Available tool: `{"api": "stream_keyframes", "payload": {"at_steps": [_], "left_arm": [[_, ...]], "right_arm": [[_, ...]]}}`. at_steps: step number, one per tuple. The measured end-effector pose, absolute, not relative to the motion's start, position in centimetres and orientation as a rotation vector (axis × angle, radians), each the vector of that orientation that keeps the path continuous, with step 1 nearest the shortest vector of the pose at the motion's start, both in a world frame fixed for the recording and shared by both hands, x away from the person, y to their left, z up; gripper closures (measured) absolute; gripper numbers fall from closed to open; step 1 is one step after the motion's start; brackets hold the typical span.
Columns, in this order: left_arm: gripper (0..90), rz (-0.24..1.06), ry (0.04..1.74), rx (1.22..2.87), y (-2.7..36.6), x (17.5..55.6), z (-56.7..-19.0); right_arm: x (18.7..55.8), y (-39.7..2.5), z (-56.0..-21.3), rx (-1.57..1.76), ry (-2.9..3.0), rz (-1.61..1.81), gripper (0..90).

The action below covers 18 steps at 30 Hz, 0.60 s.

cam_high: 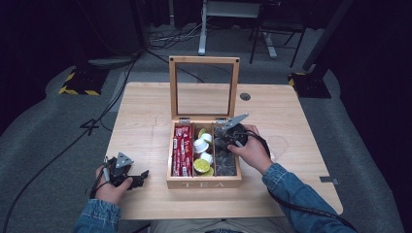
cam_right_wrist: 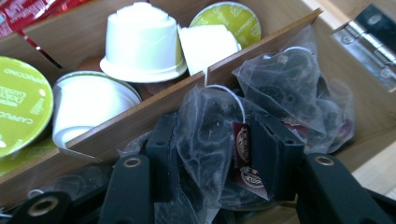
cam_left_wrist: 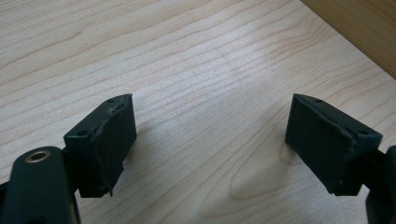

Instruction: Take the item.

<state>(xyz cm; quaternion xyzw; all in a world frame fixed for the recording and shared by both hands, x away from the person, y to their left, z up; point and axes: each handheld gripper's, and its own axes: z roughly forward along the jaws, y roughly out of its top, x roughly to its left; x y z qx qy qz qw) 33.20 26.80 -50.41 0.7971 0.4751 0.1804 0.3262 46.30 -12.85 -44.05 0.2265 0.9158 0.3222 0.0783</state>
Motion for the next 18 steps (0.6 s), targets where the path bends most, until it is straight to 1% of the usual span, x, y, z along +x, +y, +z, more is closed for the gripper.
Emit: {"api": "stream_keyframes", "payload": {"at_steps": [1, 2, 4, 6, 8, 12, 18], "left_arm": [[16.7, 0.473, 1.245, 2.088, 26.8, 33.2, -50.4], [16.7, 0.473, 1.245, 2.089, 26.8, 33.2, -50.4], [16.6, 0.473, 1.245, 2.088, 26.8, 33.2, -50.4], [16.6, 0.473, 1.245, 2.088, 26.8, 33.2, -50.4], [16.6, 0.473, 1.245, 2.088, 26.8, 33.2, -50.4], [16.6, 0.473, 1.245, 2.088, 26.8, 33.2, -50.4], [16.6, 0.472, 1.245, 2.088, 26.8, 33.2, -50.4]], "right_arm": [[46.2, -12.8, -44.2, 0.678, 2.744, 0.959, 56.2], [46.2, -12.8, -44.3, 0.669, 2.748, 0.956, 60.9], [46.2, -12.8, -44.3, 0.662, 2.754, 0.970, 66.7], [46.1, -12.9, -44.3, 0.664, 2.749, 0.975, 68.1], [46.1, -13.0, -44.1, 0.649, 2.740, 0.985, 72.5], [46.0, -13.3, -43.8, 0.658, 2.742, 1.010, 74.4], [45.9, -13.8, -43.4, 0.665, 2.730, 1.053, 75.0]]}}
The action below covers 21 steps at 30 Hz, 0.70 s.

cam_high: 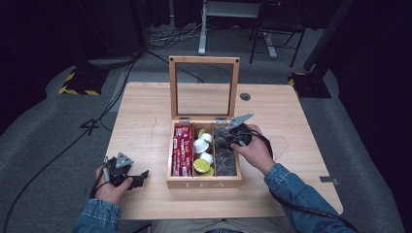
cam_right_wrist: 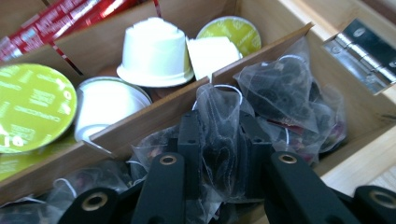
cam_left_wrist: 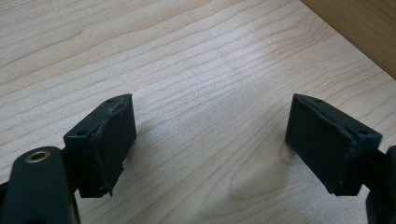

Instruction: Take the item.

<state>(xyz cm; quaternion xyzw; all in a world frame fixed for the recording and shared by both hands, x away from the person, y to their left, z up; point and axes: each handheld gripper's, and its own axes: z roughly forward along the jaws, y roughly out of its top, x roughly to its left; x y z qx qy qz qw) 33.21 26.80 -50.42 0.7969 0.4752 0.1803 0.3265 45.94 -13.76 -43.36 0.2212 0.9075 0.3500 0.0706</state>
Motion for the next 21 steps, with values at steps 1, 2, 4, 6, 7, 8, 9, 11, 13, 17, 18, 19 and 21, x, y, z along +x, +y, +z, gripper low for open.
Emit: {"api": "stream_keyframes", "payload": {"at_steps": [1, 2, 4, 6, 7, 8, 9, 11, 13, 17, 18, 19, 21], "left_arm": [[16.6, 0.472, 1.245, 2.088, 26.8, 33.2, -50.4], [16.6, 0.473, 1.245, 2.088, 26.8, 33.2, -50.4], [16.6, 0.475, 1.245, 2.086, 26.8, 33.2, -50.4], [16.6, 0.475, 1.243, 2.086, 26.8, 33.2, -50.4], [16.6, 0.475, 1.243, 2.086, 26.8, 33.2, -50.4], [16.6, 0.475, 1.247, 2.083, 26.8, 33.1, -50.4], [16.6, 0.477, 1.247, 2.083, 26.8, 33.1, -50.4], [16.6, 0.477, 1.246, 2.084, 26.8, 33.1, -50.4], [16.6, 0.477, 1.247, 2.085, 26.8, 33.1, -50.4], [16.4, 0.472, 1.243, 2.085, 26.8, 33.1, -50.4], [15.9, 0.471, 1.242, 2.088, 26.8, 33.2, -50.4], [15.7, 0.470, 1.242, 2.089, 26.8, 33.2, -50.4], [15.5, 0.466, 1.242, 2.094, 26.8, 33.2, -50.4]], "right_arm": [[45.9, -13.9, -43.2, 0.671, 2.727, 1.067, 75.0], [45.9, -14.1, -42.9, 0.671, 2.716, 1.098, 75.0], [45.8, -14.2, -42.8, 0.676, 2.711, 1.113, 75.0], [45.7, -14.4, -42.4, 0.677, 2.698, 1.148, 75.0], [45.7, -14.4, -42.4, 0.677, 2.698, 1.148, 75.0], [45.7, -14.5, -42.3, 0.678, 2.695, 1.158, 75.0], [45.7, -14.5, -42.2, 0.674, 2.691, 1.169, 75.0], [45.6, -14.6, -41.9, 0.675, 2.682, 1.194, 75.0], [45.3, -14.8, -41.3, 0.658, 2.668, 1.215, 75.0], [45.0, -15.0, -40.7, 0.641, 2.651, 1.245, 75.0], [44.7, -15.2, -40.2, 0.636, 2.642, 1.260, 74.9], [44.6, -15.4, -40.0, 0.633, 2.636, 1.267, 74.9], [44.4, -15.6, -39.6, 0.627, 2.633, 1.272, 74.8]]}}
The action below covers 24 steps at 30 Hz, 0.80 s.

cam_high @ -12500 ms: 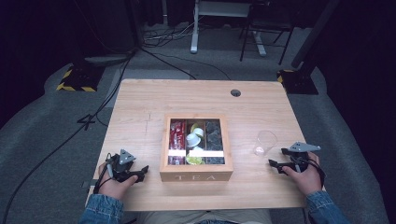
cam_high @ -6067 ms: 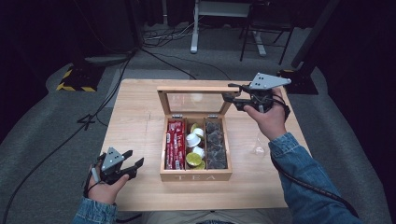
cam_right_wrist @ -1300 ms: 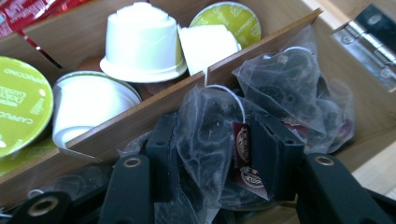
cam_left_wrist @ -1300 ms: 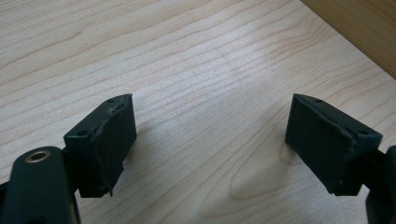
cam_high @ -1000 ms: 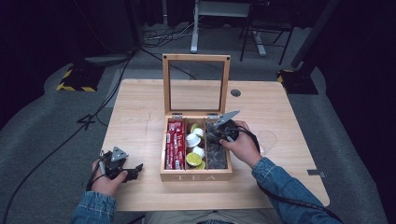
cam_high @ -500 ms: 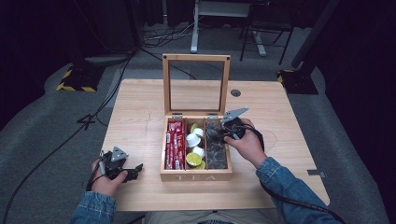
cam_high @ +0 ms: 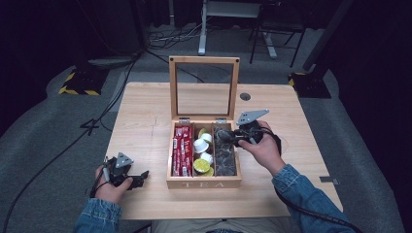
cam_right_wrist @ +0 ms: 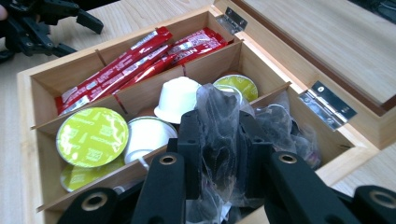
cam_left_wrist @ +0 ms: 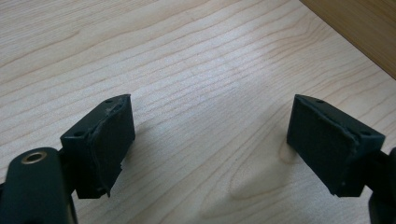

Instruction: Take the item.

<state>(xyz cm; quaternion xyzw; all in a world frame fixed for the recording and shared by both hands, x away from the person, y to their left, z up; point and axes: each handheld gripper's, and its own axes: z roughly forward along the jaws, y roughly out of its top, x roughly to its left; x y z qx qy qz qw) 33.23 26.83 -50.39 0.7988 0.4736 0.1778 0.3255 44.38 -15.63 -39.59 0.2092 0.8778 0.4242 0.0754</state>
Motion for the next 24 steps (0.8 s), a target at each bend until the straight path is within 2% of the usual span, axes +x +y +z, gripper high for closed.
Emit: {"api": "stream_keyframes", "payload": {"at_steps": [14, 18, 24], "left_arm": [[10.6, 0.454, 1.214, 2.115, 26.8, 33.7, -50.5], [3.2, 0.442, 1.214, 2.133, 26.5, 34.0, -50.5], [0.0, 0.432, 1.217, 2.142, 26.3, 34.4, -50.6]], "right_arm": [[42.7, -18.7, -37.1, 0.634, 2.579, 1.280, 74.7], [42.2, -20.4, -36.4, 0.667, 2.543, 1.293, 74.7], [41.7, -22.0, -35.7, 0.695, 2.509, 1.305, 74.6]]}}
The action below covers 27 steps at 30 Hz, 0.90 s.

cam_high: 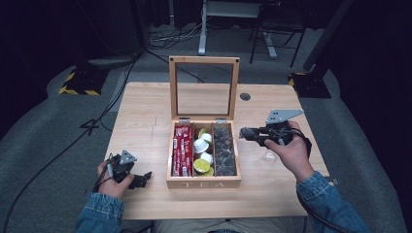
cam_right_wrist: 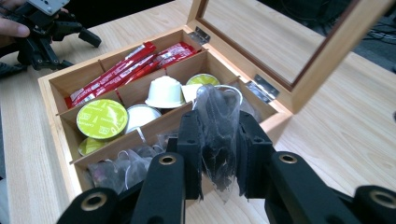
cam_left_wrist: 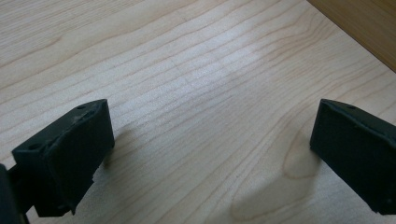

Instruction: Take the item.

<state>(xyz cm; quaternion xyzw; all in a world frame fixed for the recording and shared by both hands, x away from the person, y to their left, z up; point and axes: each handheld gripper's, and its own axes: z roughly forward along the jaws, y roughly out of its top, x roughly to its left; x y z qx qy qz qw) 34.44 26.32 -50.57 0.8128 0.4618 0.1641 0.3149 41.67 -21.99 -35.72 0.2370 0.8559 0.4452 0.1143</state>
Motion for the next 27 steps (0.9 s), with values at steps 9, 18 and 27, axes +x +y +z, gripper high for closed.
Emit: {"api": "stream_keyframes", "payload": {"at_steps": [9, 18, 27], "left_arm": [[0.0, 0.437, 1.221, 2.137, 26.3, 34.5, -50.6], [0.0, 0.435, 1.221, 2.139, 26.3, 34.5, -50.6], [0.2, 0.442, 1.224, 2.137, 26.2, 34.5, -50.6]], "right_arm": [[41.4, -24.8, -34.9, 0.757, 2.468, 1.293, 74.6], [41.4, -27.3, -34.5, 0.833, 2.436, 1.238, 74.5], [41.3, -29.4, -34.6, 0.881, 2.420, 1.183, 74.5]]}}
